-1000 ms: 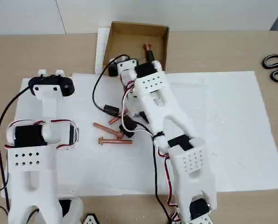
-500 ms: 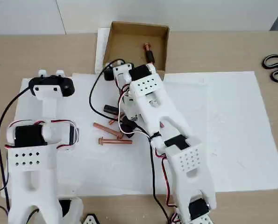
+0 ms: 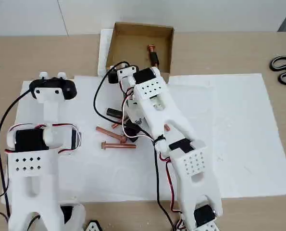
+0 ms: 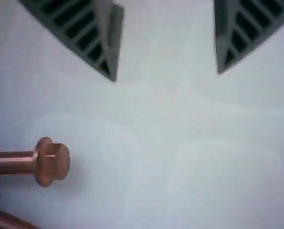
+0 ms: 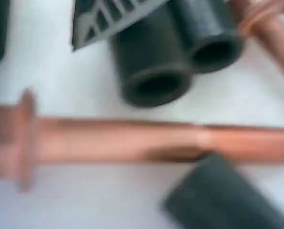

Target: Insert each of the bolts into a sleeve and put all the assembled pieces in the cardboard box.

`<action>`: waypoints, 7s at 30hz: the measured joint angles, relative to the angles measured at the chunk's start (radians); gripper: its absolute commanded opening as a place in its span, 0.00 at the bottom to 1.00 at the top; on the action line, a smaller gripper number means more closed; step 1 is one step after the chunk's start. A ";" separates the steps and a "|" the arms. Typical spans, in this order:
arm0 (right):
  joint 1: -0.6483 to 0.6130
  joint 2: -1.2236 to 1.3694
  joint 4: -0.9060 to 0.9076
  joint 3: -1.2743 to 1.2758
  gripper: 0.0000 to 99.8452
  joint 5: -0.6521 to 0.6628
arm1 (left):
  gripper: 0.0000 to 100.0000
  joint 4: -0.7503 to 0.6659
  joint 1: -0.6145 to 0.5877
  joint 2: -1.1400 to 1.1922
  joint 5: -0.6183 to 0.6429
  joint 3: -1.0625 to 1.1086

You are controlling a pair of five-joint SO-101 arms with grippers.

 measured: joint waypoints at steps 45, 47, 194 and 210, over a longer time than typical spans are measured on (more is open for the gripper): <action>0.351 -0.267 0.087 0.003 0.00 -0.018 | 0.13 -0.003 0.000 0.000 0.000 0.000; 0.376 -0.261 0.081 0.037 0.00 -0.021 | 0.13 -0.009 0.000 0.000 0.000 0.000; 0.842 -0.546 0.091 0.405 0.00 0.044 | 0.13 0.069 0.629 1.668 1.031 -1.534; 0.842 -0.546 0.091 0.408 0.00 0.044 | 0.01 0.038 0.629 1.669 1.083 -1.534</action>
